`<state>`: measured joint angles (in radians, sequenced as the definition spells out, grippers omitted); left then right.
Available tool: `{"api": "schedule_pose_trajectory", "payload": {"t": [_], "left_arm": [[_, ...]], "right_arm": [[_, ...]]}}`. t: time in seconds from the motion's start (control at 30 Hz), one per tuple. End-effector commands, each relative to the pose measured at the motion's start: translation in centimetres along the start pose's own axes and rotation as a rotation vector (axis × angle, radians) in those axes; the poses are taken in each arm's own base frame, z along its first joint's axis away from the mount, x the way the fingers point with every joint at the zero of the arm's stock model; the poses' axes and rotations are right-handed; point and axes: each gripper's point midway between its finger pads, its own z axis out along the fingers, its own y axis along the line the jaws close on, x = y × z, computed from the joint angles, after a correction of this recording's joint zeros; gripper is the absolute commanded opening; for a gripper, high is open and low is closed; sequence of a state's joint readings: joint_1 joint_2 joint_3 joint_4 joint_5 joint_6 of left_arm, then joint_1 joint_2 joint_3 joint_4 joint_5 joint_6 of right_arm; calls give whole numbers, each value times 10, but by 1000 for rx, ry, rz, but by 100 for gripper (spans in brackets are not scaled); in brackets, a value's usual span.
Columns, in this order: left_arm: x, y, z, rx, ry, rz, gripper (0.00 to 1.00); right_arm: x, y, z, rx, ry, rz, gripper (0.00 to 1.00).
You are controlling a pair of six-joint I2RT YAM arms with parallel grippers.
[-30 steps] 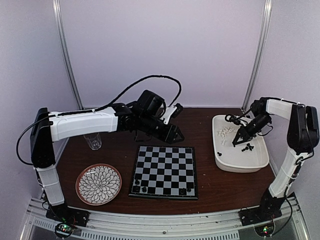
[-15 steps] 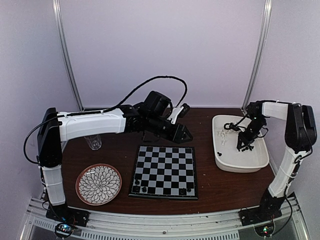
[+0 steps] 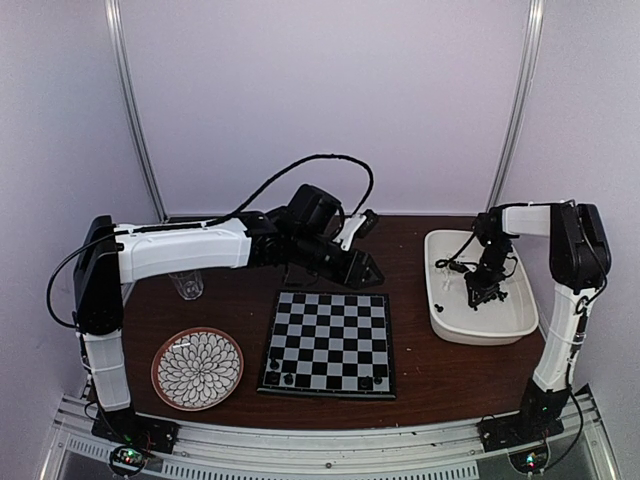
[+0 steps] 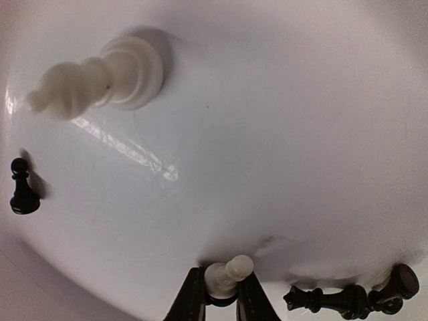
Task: Set up the chess pieces on the board
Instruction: Adjust the pawn in the storage box.
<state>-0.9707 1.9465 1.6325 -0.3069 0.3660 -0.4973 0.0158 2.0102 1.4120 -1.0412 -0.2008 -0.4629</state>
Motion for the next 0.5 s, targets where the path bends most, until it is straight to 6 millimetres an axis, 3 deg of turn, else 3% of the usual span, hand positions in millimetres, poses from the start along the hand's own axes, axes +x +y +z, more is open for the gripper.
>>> {"api": "schedule_pose_trajectory", "payload": {"t": [0.0, 0.17, 0.33, 0.37, 0.4, 0.47], "left_arm": [[-12, -12, -10, 23, -46, 17, 41], [-12, -13, -9, 28, -44, 18, 42], [-11, -13, -9, 29, -40, 25, 42], [-10, -13, -8, 30, -38, 25, 42], [-10, -12, -8, 30, -38, 25, 42], [-10, -13, -7, 35, -36, 25, 42]], "right_arm": [[-11, -4, 17, 29, -10, -14, 9], [-21, 9, -4, -50, -99, 6, 0], [-32, 50, -58, -377, -286, 61, 0], [-33, 55, -64, -412, -302, 69, 7], [-33, 57, -68, -429, -304, 73, 23], [-31, 57, -68, -421, -306, 60, 37]]}}
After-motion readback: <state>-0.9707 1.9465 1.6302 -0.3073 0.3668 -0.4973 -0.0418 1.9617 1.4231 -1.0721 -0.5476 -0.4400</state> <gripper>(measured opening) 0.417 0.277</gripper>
